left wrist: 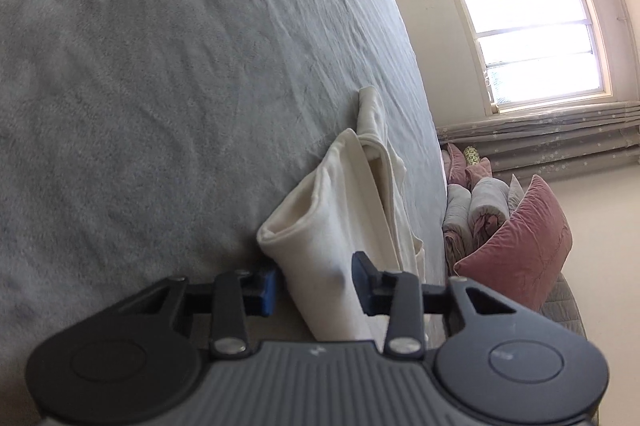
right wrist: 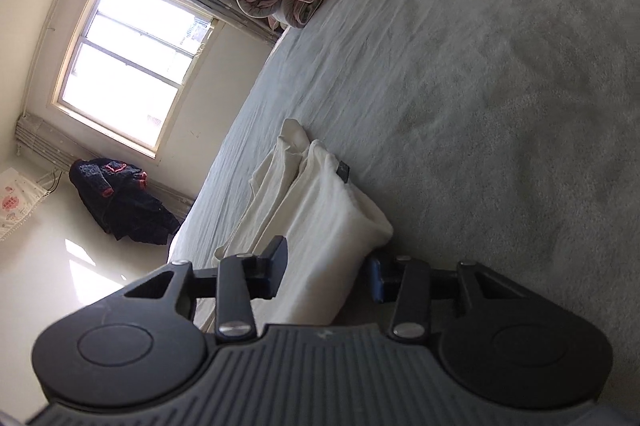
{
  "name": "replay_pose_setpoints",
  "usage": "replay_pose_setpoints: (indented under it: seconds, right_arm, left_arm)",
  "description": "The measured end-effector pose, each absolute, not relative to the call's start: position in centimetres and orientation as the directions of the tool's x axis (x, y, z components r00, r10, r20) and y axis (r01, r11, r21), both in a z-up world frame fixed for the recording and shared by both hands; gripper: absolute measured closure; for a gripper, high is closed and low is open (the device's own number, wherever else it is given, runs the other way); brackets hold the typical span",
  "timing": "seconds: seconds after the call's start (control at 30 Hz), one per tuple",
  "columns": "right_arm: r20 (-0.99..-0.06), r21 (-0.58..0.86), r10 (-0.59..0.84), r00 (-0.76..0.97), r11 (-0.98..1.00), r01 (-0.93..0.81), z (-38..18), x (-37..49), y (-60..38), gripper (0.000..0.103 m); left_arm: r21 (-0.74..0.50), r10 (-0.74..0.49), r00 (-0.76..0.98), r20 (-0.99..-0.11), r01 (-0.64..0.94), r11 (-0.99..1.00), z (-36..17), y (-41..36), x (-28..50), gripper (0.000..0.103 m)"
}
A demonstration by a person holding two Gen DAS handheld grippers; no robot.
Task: Fold clothes
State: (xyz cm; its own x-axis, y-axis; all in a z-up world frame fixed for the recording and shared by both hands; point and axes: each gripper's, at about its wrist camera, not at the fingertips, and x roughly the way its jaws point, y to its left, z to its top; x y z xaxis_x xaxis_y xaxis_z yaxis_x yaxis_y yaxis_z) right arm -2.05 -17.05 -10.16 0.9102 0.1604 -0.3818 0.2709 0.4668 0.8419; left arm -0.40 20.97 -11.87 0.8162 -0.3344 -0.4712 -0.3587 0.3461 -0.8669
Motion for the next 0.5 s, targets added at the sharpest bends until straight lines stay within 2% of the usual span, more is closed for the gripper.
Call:
replay_pose_setpoints:
  seconds: [0.03,0.07,0.1,0.27,0.5]
  right_arm:
    - [-0.392,0.846,0.15,0.908,0.445,0.292,-10.7,-1.8,-17.3,0.083]
    - [-0.402,0.85,0.14,0.905,0.423,0.313,-11.2,-1.5,-17.6,0.098]
    - [-0.397,0.861,0.14,0.907,0.398,0.315,-11.6,-1.5,-18.0,0.099]
    - [-0.415,0.847,0.097,0.905,0.404,0.345,-10.6,-2.5,-18.0,0.1]
    - [-0.404,0.863,0.107,0.909,0.373,0.34,-9.1,-3.3,-19.2,0.1]
  left_arm:
    - [-0.866,-0.315,0.823,-0.473,-0.368,0.339,-12.2,20.9,-0.3,0.09]
    - [-0.865,-0.296,0.83,-0.473,-0.374,0.334,-12.4,20.9,-0.3,0.095]
    - [-0.864,-0.275,0.838,-0.472,-0.377,0.334,-12.5,20.7,-0.4,0.097]
    - [-0.807,-0.17,0.838,-0.519,-0.416,0.419,-10.2,19.6,-0.8,0.098]
    - [-0.804,-0.156,0.836,-0.526,-0.428,0.413,-8.1,20.4,-3.1,0.099]
